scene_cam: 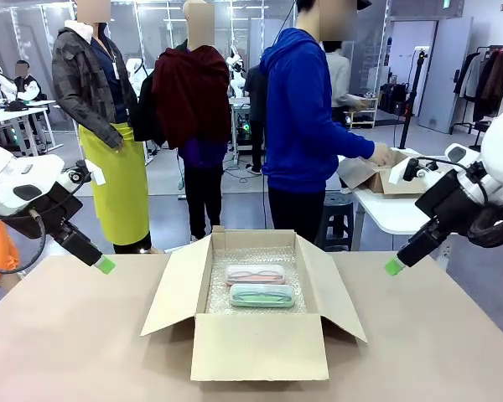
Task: Pack the glasses set securely to prepare it for shipping.
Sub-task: Position the Package Box on the left side of the table.
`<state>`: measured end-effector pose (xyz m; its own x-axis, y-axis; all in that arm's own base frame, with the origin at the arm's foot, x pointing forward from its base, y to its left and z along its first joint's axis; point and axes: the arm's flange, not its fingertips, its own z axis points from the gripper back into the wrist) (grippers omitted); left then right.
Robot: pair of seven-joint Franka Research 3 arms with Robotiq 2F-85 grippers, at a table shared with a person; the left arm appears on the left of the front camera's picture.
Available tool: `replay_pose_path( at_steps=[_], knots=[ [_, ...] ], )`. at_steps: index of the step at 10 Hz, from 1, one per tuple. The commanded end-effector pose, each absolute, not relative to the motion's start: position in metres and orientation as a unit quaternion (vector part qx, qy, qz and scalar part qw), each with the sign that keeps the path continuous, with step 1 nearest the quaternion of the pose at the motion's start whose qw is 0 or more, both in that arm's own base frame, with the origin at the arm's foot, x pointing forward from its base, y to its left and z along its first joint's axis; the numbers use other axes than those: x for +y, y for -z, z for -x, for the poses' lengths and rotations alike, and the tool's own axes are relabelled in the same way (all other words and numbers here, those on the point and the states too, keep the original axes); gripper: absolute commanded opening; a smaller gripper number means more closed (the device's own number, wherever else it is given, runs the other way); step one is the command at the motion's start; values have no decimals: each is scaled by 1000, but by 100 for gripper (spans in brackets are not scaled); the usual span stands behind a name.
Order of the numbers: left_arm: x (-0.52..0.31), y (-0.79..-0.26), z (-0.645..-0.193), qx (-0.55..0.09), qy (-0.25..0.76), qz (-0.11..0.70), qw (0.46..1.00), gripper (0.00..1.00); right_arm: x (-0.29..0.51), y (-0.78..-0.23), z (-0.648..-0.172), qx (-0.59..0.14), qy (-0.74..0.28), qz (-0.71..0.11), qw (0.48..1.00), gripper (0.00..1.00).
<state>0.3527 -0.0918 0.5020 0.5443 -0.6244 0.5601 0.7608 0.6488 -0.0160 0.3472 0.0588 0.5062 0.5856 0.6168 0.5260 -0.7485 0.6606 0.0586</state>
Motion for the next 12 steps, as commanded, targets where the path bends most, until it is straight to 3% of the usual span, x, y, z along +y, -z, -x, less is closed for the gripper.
replay_pose_path(
  at_steps=[1,3,5,9,12],
  knots=[
    [-90,-502,-352,-265,401,137,866,100,62,-505,-348,-242,-389,-133,879,100],
    [-92,-502,-353,-263,398,130,869,100,62,-505,-348,-242,-389,-133,879,100],
    [-74,-525,-376,-244,328,137,902,100,62,-505,-348,-242,-389,-133,879,100],
    [-25,-506,-424,-71,214,352,908,100,62,-505,-348,-242,-389,-133,879,100],
    [19,-448,-461,-8,121,463,878,100,62,-505,-348,-242,-389,-133,879,100]
  ],
)
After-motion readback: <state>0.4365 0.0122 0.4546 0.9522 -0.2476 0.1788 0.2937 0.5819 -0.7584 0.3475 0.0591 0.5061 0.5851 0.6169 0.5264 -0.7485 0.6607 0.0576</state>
